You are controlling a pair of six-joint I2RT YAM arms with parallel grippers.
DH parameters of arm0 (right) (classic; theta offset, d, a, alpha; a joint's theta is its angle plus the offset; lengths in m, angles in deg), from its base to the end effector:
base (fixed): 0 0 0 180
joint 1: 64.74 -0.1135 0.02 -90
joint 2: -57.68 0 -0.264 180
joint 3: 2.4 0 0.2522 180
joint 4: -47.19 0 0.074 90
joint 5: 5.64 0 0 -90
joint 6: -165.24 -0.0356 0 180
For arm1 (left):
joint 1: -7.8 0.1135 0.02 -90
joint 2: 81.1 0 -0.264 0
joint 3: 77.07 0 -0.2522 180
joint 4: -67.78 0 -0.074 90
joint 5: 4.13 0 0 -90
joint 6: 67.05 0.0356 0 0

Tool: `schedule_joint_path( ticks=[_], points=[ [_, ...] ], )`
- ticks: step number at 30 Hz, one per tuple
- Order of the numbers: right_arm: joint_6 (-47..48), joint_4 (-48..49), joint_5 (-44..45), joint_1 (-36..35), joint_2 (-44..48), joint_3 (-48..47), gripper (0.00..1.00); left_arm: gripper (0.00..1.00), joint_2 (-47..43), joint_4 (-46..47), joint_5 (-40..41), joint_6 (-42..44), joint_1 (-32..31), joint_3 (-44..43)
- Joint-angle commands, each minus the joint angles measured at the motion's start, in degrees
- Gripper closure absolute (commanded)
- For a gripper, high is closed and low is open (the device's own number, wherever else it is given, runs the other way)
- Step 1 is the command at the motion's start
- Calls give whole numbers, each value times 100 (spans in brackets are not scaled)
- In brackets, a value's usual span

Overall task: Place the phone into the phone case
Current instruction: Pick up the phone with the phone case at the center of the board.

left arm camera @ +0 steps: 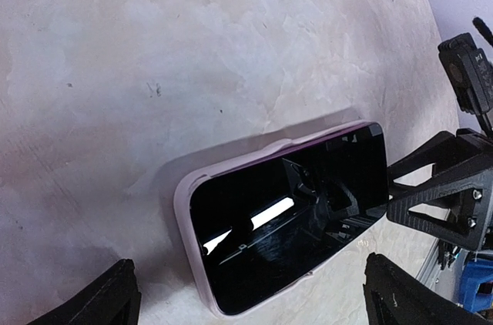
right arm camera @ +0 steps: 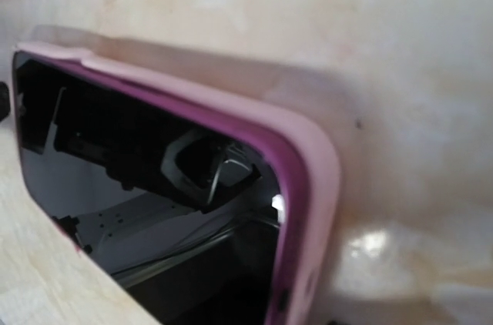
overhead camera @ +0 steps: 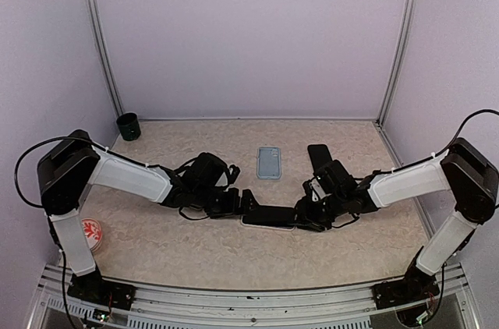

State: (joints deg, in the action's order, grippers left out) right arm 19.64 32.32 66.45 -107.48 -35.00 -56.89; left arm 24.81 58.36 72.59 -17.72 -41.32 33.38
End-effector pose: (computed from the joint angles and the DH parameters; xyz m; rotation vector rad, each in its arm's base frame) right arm 0.2095 0.2085 0.1351 0.1660 2.7800 0.9894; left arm 0.2368 -0.2860 0.1400 0.3127 2.5714 -0.9553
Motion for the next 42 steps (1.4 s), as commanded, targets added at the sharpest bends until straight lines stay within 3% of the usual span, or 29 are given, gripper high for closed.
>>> schedule_joint_path(
  ticks=[1,7,13,26,42],
  points=[
    [-5,-253,117,45,-200,-106,61,1,173,138,-98,-1,-80,-11],
    [97,-317,73,43,-430,-192,67,1,286,217,-197,-18,-146,6],
    [-107,590,-445,41,-516,4,68,1,432,364,-377,-72,-184,16],
    [-171,2044,-1084,140,208,171,68,1,498,402,-452,-86,-220,24],
    [-154,2086,-1174,176,209,56,68,1,407,419,-569,-46,-172,81]
  ],
)
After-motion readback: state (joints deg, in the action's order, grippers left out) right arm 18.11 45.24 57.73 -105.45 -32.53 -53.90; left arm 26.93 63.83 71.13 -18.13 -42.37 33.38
